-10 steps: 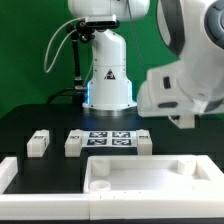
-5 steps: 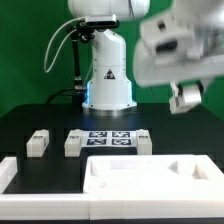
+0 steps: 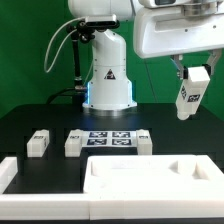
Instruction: Assemble desk
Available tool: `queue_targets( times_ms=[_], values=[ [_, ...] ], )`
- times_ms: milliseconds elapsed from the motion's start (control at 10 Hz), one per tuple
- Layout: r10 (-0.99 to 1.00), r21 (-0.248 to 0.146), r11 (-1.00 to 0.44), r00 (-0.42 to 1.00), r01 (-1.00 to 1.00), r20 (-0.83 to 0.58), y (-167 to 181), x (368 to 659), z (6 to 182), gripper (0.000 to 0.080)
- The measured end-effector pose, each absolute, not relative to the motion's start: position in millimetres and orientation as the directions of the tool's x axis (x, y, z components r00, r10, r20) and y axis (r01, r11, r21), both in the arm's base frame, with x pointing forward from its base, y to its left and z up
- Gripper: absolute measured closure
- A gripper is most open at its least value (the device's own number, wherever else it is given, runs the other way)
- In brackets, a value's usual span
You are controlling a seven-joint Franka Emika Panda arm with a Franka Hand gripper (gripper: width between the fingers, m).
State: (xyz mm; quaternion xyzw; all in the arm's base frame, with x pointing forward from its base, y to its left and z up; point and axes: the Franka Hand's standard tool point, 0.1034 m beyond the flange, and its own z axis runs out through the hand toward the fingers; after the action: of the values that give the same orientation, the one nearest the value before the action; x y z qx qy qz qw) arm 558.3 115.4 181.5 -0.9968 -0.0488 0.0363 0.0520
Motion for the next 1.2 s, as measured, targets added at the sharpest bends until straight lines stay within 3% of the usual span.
queue_targets(
  times_ms=[100, 300, 500, 800, 900, 1200],
  values=[
    [0.11, -0.11, -0.988, 0.994, 0.109, -0.011, 112.5, 574.0, 177.9, 0.0511],
    [0.186, -0.092, -0.974, 0.965, 0.206, 0.185, 108.5, 617.0, 192.8, 0.0511],
    [0.195, -0.066, -0.971, 0.923, 0.228, 0.332, 107.9, 634.6, 201.7, 0.0511],
    [0.194, -0.003, -0.973, 0.819, 0.232, 0.54, 97.6, 637.2, 195.9, 0.0511],
    [0.209, 0.03, -0.971, 0.777, 0.238, 0.593, 87.6, 641.2, 184.3, 0.0511],
    [0.208, 0.008, -0.969, 0.801, 0.246, 0.562, 97.2, 641.4, 163.8, 0.0511]
  ],
)
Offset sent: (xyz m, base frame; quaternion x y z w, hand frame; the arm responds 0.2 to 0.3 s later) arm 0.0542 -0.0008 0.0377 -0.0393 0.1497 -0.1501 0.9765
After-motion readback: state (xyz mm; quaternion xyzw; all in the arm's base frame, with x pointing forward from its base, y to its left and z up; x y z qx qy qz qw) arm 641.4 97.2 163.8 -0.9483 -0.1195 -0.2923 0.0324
